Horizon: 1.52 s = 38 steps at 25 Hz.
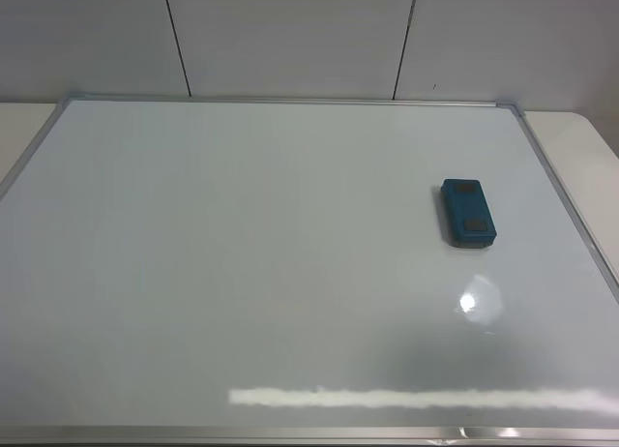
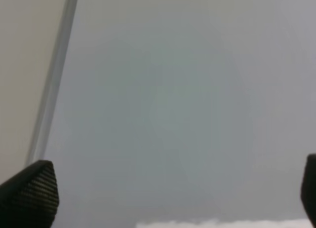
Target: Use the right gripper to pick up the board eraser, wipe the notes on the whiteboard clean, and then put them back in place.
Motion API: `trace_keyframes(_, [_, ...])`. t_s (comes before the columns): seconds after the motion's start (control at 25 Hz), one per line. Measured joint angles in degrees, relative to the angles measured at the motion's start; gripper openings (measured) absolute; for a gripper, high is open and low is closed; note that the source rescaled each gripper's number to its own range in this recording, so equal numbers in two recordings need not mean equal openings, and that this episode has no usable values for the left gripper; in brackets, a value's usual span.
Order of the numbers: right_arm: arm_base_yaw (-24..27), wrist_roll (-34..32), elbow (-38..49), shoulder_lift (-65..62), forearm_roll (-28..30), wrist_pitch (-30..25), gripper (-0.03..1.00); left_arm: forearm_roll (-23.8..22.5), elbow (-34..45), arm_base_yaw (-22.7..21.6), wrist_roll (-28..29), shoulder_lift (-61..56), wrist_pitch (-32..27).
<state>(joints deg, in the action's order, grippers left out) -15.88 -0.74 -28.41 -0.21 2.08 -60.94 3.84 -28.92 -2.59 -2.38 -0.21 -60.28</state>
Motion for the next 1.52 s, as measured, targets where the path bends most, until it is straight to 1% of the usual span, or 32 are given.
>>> trace_keyframes(0.12, [0.0, -1.9, 0.0, 0.0, 1.7, 0.0, 0.56, 0.0, 0.0, 0.0, 0.0, 0.0, 0.0])
trace_keyframes(0.16, [0.0, -2.5, 0.0, 0.0, 2.0, 0.0, 0.58, 0.0, 0.0, 0.0, 0.0, 0.0, 0.0])
trace_keyframes(0.24, [0.0, -2.8, 0.0, 0.0, 2.3, 0.0, 0.69, 0.0, 0.0, 0.0, 0.0, 0.0, 0.0])
trace_keyframes(0.32, [0.0, -2.8, 0.0, 0.0, 2.3, 0.0, 0.86, 0.0, 0.0, 0.0, 0.0, 0.0, 0.0])
trace_keyframes(0.36, [0.0, -2.8, 0.0, 0.0, 2.3, 0.0, 0.92, 0.0, 0.0, 0.0, 0.0, 0.0, 0.0])
trace_keyframes(0.44, [0.0, -2.1, 0.0, 0.0, 2.1, 0.0, 0.97, 0.0, 0.0, 0.0, 0.0, 0.0, 0.0])
trace_keyframes(0.56, [0.0, -0.9, 0.0, 0.0, 1.7, 0.0, 0.99, 0.0, 0.0, 0.0, 0.0, 0.0, 0.0])
trace_keyframes(0.72, [0.0, -0.8, 0.0, 0.0, 1.7, 0.0, 1.00, 0.0, 0.0, 0.0, 0.0, 0.0, 0.0])
trace_keyframes(1.24, [0.1, -0.8, 0.0, 0.0, 1.7, 0.0, 1.00, 0.0, 0.0, 0.0, 0.0, 0.0, 0.0])
trace_keyframes(1.36, [2.0, -0.8, 0.0, 0.0, 1.7, 0.0, 1.00, 0.0, 0.0, 0.0, 0.0, 0.0, 0.0])
trace_keyframes(1.52, [7.3, -0.8, 0.0, 0.0, 1.7, 0.0, 1.00, 0.0, 0.0, 0.0, 0.0, 0.0, 0.0])
